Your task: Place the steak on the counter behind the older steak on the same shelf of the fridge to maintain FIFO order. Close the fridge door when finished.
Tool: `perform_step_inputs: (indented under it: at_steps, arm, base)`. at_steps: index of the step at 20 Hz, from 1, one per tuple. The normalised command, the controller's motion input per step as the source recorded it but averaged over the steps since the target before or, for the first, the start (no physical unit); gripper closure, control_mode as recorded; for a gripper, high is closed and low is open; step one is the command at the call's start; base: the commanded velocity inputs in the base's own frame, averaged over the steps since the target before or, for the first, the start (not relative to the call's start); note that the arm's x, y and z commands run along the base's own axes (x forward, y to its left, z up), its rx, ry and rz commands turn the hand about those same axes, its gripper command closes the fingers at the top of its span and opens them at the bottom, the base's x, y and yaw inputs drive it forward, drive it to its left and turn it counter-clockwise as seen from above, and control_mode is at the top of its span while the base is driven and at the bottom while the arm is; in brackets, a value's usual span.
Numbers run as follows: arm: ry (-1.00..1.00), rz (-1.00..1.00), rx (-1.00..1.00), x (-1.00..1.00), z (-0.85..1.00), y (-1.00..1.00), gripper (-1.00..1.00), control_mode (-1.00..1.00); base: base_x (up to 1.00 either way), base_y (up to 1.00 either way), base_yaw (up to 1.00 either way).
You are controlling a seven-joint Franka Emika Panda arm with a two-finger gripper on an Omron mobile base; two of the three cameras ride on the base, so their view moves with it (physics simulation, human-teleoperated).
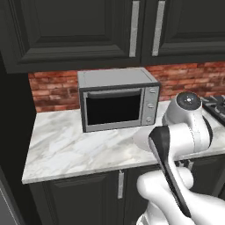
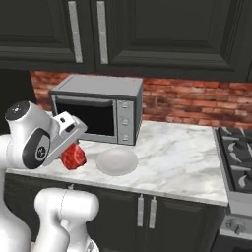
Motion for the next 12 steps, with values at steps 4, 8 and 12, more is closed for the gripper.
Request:
perform_step_inputs:
  at_steps: [4, 8, 12]
  arm:
    - [0.00, 0.00, 0.00, 0.00, 0.00, 0.00, 1.00, 1.00]
    - [0.00, 0.00, 0.00, 0.00, 0.00, 0.00, 1.00, 1.00]
    - [0.00, 0.00, 0.00, 0.00, 0.00, 0.00, 1.00, 1.00]
  base:
    - [-1.00, 0.02, 0.00]
    - [-1.00, 0.39, 0.16]
    - [-0.97, 0.21, 0.36]
